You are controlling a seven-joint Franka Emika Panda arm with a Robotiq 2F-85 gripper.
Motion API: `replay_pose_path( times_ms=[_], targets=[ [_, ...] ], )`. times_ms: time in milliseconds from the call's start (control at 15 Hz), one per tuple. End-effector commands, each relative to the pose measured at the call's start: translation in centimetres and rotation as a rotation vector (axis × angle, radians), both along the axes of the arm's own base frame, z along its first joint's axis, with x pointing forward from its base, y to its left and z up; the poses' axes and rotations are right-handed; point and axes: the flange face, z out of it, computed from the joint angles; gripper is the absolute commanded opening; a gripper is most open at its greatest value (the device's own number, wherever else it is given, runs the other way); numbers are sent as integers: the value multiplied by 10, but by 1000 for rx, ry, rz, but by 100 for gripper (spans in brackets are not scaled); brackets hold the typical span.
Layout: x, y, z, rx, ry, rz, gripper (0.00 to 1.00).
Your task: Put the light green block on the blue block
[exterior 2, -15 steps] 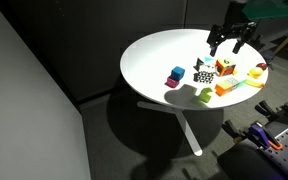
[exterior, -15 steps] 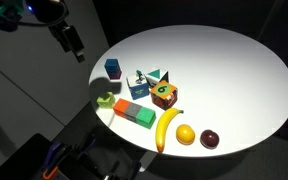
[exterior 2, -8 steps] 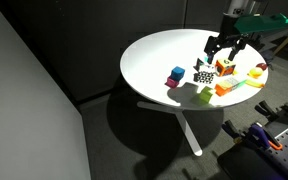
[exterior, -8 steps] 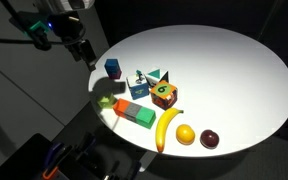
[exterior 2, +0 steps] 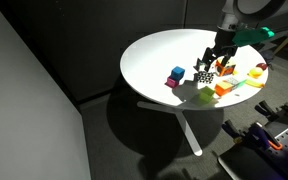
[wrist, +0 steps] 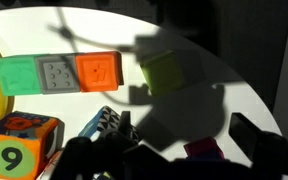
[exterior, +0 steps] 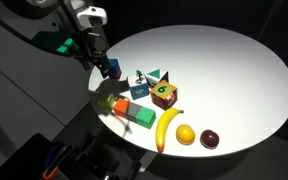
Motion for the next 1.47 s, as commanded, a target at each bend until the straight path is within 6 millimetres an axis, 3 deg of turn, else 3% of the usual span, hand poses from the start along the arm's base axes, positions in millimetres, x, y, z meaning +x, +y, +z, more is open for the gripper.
replay_pose_path(
  times_ms=[0, 333, 1000, 1400],
  targets=[
    [5, 0, -20, -28, -21, 84, 100],
    [6, 5, -41, -64, -40, 165, 100],
    [4, 7, -44, -59, -28, 148, 100],
    [2, 11, -63, -63, -6, 174, 100]
  ],
)
